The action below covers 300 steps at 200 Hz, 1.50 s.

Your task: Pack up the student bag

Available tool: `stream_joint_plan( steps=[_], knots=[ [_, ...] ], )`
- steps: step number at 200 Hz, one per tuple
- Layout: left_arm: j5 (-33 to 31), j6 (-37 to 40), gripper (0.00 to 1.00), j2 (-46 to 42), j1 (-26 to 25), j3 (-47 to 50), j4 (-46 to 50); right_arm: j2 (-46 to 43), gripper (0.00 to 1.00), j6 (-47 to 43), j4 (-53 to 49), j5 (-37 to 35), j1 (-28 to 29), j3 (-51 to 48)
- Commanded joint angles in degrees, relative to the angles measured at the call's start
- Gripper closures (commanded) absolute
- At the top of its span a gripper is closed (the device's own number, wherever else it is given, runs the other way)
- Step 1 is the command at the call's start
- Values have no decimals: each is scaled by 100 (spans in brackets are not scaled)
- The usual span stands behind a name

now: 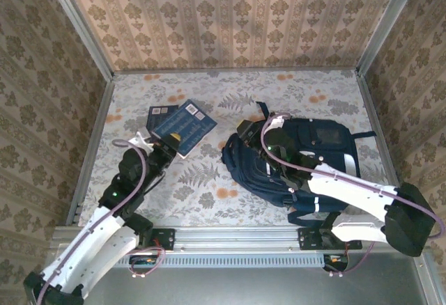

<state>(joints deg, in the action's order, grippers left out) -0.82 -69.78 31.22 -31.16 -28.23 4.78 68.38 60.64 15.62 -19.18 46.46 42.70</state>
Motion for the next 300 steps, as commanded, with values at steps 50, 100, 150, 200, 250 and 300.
stream_joint_plan(
  steps=[50, 100, 150, 200, 250, 300],
  knots=[
    [1831, 1609, 100, 338, 961, -1058, 1972, 12, 56, -2429, -4028, 841, -664, 1609],
    [2042, 2559, 100, 753, 1025, -1653, 2927, 389, 52, -2590, -4988, 2035, -1497, 1838],
    [2196, 2776, 100, 854, 1067, -1755, 2968, 1033, 49, -2625, -5191, 2248, -1573, 1937],
    [2349, 2779, 100, 834, 1085, -1700, 2846, 1319, 63, -2458, -4671, 2755, -1631, 1698],
    [2420, 2776, 100, 735, 1136, -1661, 2842, 1687, 63, -2406, -4462, 2642, -1679, 1707],
    [2428, 2843, 100, 753, 1165, -1712, 2883, 1773, 68, -2417, -4301, 2639, -1696, 1591]
  ],
)
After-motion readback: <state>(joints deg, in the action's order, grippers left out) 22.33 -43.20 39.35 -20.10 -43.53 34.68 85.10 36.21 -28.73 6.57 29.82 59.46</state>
